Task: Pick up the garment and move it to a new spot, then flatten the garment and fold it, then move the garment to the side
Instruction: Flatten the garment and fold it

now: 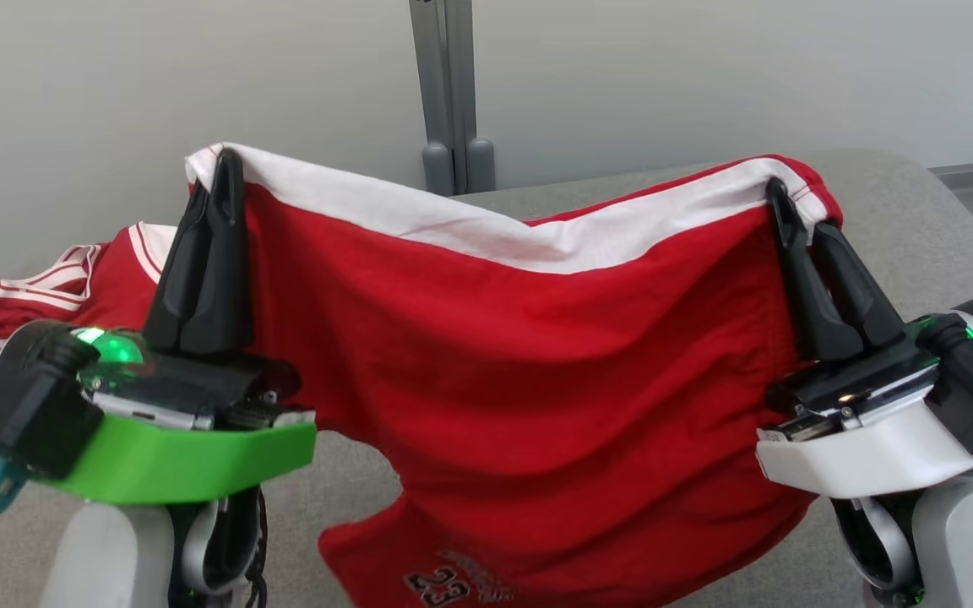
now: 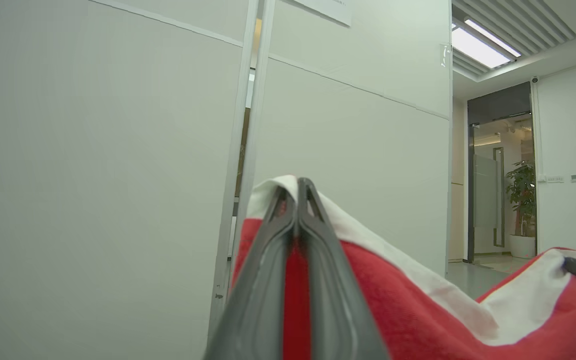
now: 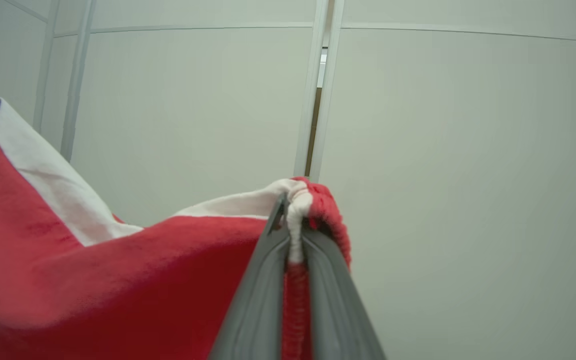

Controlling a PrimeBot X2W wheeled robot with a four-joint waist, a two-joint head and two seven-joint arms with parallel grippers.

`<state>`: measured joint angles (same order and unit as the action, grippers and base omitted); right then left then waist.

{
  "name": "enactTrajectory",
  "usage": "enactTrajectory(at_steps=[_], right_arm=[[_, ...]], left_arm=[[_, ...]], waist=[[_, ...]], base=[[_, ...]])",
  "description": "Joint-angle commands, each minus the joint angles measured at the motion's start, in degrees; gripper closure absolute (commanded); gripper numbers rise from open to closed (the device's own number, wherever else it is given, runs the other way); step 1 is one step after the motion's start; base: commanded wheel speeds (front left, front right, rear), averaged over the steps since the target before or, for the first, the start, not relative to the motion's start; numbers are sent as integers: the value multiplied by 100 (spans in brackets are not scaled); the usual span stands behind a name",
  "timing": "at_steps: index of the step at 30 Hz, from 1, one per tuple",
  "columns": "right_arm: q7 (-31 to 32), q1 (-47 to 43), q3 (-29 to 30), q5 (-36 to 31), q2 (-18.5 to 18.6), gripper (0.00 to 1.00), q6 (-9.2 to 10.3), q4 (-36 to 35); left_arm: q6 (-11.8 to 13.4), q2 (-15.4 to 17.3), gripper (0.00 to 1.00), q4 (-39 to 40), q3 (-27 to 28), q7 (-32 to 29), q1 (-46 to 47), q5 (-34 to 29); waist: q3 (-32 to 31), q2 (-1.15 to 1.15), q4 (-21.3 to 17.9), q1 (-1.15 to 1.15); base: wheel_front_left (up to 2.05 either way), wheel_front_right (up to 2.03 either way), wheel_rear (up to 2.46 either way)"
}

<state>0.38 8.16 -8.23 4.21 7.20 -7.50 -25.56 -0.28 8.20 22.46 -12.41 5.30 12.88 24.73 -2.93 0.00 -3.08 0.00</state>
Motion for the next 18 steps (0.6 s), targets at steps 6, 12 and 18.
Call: enactTrajectory(at_steps=[6,12,18], right_arm=[[209,802,-299,345,198,100,3,1010],[-184,3068,-556,165,226,100,5,2722],[-831,5276,-259,33,-107,100,5,4737]], left_arm=[[-269,318,100,-996,106,-490,1090,168],[-502,585,100,-2202,155,-425,3094,-26],[-598,506,100,-3326,0,424,4941,-430]], waist=[[725,0,-15,0],[1719,0,-9,0],[2543,0,100,0]], base=[[0,0,0],[0,0,0],[0,0,0]])
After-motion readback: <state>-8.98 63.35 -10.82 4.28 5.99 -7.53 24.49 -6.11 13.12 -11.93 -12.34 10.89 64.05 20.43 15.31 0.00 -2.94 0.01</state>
